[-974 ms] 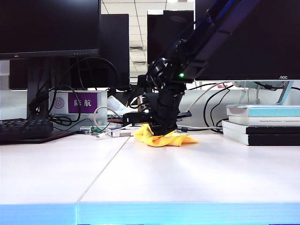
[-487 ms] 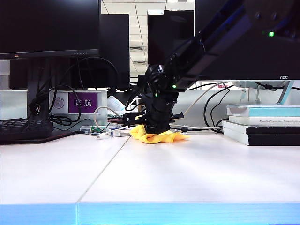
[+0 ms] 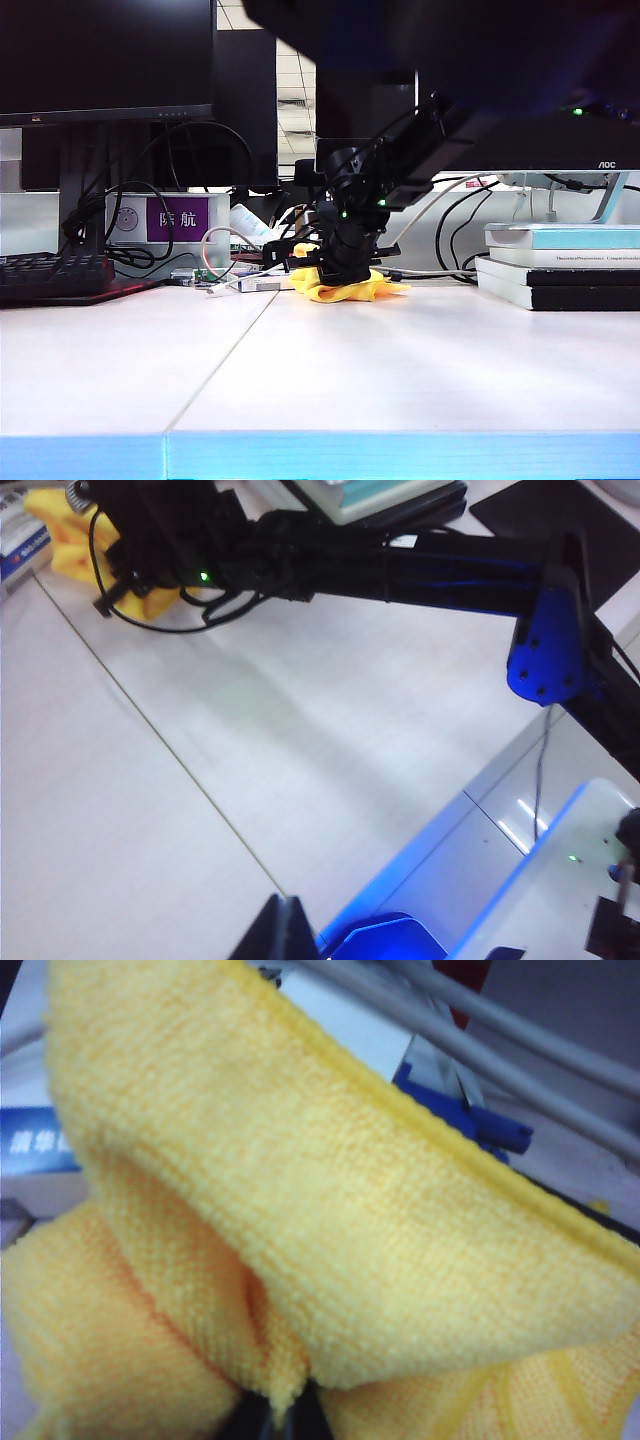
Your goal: Wipe the table from back to front using the rag.
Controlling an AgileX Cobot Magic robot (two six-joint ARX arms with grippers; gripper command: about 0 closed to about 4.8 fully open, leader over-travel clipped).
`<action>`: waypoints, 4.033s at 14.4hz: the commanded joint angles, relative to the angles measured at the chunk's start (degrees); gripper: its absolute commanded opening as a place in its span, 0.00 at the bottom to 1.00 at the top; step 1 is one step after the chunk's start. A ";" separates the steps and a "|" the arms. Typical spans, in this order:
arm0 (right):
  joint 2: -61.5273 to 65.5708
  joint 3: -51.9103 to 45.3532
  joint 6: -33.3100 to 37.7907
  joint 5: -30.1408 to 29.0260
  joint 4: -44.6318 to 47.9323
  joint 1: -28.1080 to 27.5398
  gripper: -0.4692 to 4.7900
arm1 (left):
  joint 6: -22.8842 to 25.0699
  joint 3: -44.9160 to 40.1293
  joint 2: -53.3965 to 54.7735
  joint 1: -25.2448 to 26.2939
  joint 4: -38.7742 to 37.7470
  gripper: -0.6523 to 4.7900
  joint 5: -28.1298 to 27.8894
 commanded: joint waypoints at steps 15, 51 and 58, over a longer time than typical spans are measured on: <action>-0.28 35.63 2.08 -13.88 -30.58 -0.07 0.67 | 0.07 0.09 -0.17 0.02 -0.52 0.11 0.39; -13.07 40.50 -3.61 -26.10 -47.98 0.85 0.16 | 1.77 -0.04 12.02 0.02 27.23 0.11 0.37; -13.18 40.50 -3.13 -28.81 -48.39 1.05 0.09 | 12.11 -0.04 30.80 0.02 34.53 0.54 0.83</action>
